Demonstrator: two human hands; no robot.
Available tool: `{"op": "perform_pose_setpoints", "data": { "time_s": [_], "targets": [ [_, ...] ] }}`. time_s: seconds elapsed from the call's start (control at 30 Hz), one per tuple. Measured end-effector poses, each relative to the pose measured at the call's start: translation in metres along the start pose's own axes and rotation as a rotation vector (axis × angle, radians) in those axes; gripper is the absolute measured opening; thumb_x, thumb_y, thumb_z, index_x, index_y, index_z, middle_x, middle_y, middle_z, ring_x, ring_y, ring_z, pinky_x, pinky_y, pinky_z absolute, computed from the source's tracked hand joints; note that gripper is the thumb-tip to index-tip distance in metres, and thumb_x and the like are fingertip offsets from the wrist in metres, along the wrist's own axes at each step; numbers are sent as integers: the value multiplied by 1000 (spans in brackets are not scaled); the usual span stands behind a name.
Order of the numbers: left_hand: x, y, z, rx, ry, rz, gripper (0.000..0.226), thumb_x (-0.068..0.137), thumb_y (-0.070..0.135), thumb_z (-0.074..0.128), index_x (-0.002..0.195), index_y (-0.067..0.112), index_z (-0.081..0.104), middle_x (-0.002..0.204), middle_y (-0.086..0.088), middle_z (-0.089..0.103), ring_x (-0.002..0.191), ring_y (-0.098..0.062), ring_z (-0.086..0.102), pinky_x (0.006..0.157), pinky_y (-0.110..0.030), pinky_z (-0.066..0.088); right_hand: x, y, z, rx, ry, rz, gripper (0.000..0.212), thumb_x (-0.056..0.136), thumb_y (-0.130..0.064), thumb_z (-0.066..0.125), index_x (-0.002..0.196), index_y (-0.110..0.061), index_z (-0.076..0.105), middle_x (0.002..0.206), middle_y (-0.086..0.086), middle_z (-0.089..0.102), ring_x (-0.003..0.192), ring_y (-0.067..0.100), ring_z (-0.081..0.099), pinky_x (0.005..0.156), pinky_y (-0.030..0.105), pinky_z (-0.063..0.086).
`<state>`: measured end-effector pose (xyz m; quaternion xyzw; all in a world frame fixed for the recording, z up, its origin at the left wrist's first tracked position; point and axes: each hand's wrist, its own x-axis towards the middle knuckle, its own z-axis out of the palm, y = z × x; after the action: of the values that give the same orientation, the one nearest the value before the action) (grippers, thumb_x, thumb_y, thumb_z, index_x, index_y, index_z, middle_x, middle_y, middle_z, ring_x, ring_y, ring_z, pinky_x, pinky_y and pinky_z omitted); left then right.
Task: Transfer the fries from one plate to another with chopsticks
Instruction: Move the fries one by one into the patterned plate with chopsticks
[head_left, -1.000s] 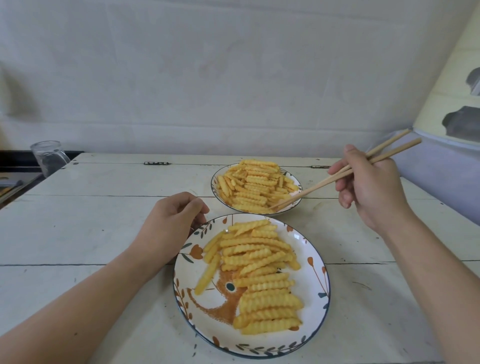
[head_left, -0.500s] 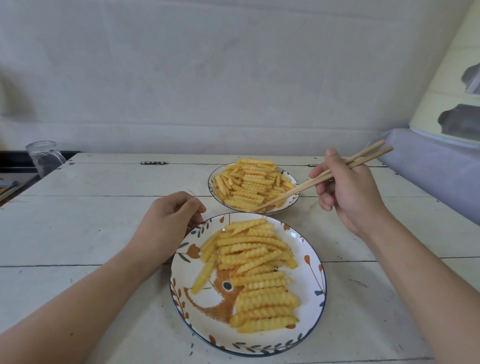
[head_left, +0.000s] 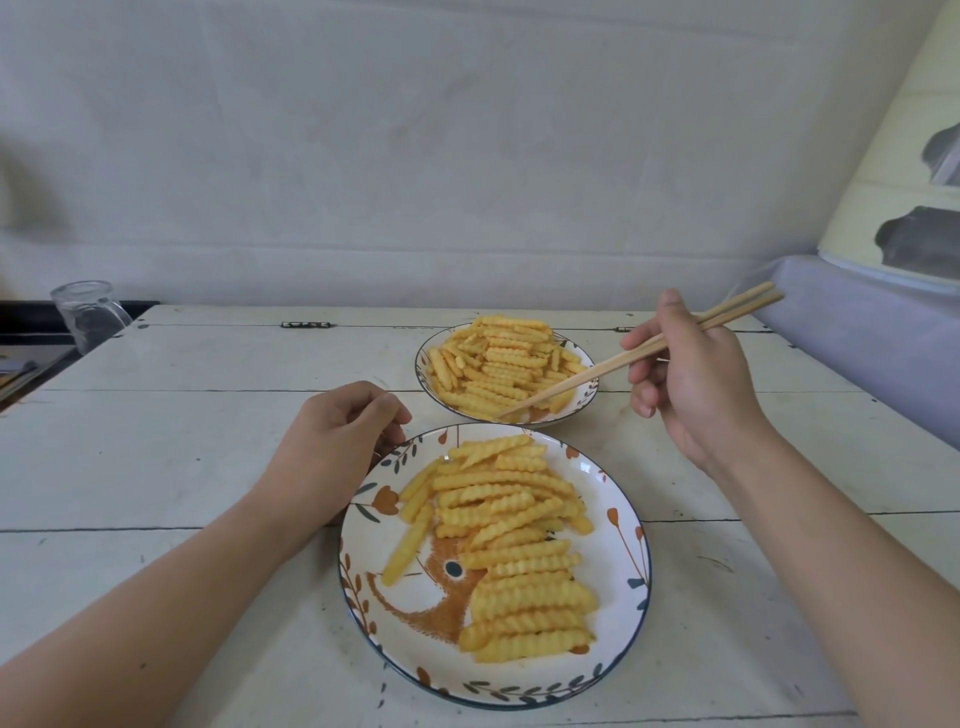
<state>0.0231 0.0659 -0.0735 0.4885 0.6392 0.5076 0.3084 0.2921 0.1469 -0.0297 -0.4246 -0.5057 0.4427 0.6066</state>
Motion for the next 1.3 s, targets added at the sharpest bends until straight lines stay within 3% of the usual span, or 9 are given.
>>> {"op": "perform_pose_setpoints", "data": {
  "time_s": [0.5,0.93,1.13,1.3],
  "targets": [
    [0,1,-1,0,-6,-5,29,103,19,53,83,13,74,72,2,70,66,-15,61,68,-35,52,-7,3,8,-103,-68,-142,52,106,-32,46,62,-11,66,50,11,52,33,25,41,38,28,37],
    [0,1,-1,-1,-7,-3,29,102,19,54,83,13,74,72,3,71,66,-14,61,69,-35,52,-15,-2,7,-200,-136,-298,42,106,-19,46,75,0,66,52,8,56,36,21,44,40,25,37],
    [0,1,-2,-4,-8,-11,29,101,19,54,81,14,74,74,1,71,68,-18,61,70,-39,52,-19,5,13,-248,-236,-320,44,105,-31,48,78,-3,67,59,19,57,40,21,48,44,28,40],
    [-1,2,-1,3,-8,-7,28,101,19,54,82,13,74,72,2,71,68,-18,61,71,-38,51,-18,-4,10,-138,-142,-343,51,105,-38,40,73,-7,65,53,6,56,39,23,47,42,28,40]
  ]
}}
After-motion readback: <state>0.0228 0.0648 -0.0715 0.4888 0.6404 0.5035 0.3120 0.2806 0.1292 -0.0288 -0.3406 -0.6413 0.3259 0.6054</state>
